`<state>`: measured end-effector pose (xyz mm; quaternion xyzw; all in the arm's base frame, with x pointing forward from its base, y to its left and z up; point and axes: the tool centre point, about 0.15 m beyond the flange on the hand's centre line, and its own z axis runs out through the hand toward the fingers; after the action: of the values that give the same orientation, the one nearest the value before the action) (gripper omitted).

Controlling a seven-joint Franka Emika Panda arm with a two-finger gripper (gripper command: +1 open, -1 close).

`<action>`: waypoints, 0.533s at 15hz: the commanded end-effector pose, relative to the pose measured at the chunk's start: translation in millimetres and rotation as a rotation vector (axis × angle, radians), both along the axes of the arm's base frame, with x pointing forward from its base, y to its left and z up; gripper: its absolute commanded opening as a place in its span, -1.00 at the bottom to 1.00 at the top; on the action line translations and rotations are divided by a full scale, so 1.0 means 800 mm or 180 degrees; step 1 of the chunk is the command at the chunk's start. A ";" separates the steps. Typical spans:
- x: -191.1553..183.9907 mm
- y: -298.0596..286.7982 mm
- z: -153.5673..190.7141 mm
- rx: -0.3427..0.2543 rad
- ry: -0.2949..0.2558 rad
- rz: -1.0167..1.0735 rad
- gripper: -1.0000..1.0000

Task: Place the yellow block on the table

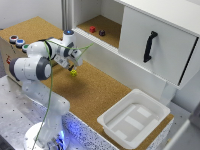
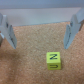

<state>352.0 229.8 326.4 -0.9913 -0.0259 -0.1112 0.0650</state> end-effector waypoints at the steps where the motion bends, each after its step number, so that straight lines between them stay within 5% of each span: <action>1: -0.014 0.038 -0.005 0.0234 0.0052 0.0139 -1.00; 8: 0.005 0.054 -0.054 0.0384 0.0199 0.0247 -1.00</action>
<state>336.8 257.3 322.9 -0.9898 -0.0373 -0.1001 0.0944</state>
